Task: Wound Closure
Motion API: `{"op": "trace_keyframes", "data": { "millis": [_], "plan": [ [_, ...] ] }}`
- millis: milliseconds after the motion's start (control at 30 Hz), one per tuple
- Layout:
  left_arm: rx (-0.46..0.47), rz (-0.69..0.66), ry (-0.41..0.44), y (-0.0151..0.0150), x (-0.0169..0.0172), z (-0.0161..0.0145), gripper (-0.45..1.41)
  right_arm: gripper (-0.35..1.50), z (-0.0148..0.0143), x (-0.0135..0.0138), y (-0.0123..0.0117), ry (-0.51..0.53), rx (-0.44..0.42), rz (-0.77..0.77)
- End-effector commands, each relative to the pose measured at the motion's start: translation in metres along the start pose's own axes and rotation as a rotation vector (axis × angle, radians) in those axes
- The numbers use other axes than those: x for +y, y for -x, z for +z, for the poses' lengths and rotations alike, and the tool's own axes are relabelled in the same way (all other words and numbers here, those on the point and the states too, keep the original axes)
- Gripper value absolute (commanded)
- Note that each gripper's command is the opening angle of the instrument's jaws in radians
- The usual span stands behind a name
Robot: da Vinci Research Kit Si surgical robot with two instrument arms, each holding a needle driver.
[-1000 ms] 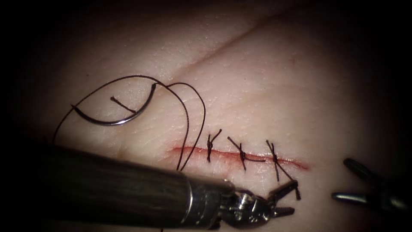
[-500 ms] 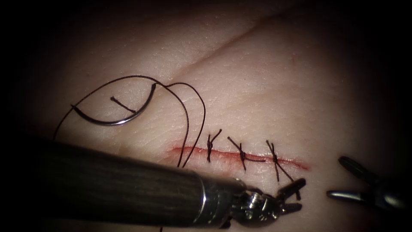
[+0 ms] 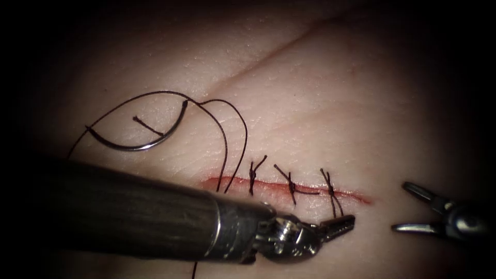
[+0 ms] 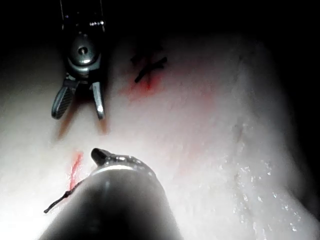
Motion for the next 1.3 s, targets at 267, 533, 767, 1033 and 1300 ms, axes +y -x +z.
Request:
{"op": "trace_keyframes", "data": {
  "millis": [267, 533, 767, 1033, 1300],
  "plan": [
    [-0.002, -0.014, 0.002, -0.0011, 0.0, -0.0013, -0.45, 1.43, 0.0063, -0.0017, 0.0013, -0.076, 0.07, -0.194],
    [-0.003, -0.014, 0.003, -0.0015, 0.0001, -0.0018, -0.45, 1.38, 0.008, -0.0022, 0.0001, -0.051, 0.111, -0.248],
    [-0.005, -0.02, 0.002, -0.0015, 0.0001, -0.0014, -0.45, 1.36, 0.0107, -0.002, -0.0008, -0.066, 0.154, -0.261],
    [0.011, -0.057, 0.009, -0.0013, -0.0002, -0.0018, -0.45, 1.33, 0.0128, -0.0014, -0.0006, -0.098, 0.204, -0.336],
    [0.019, -0.076, 0.016, -0.0012, -0.0005, -0.0019, -0.45, 1.33, 0.0141, -0.002, -0.0014, -0.134, 0.244, -0.364]
  ]
}}
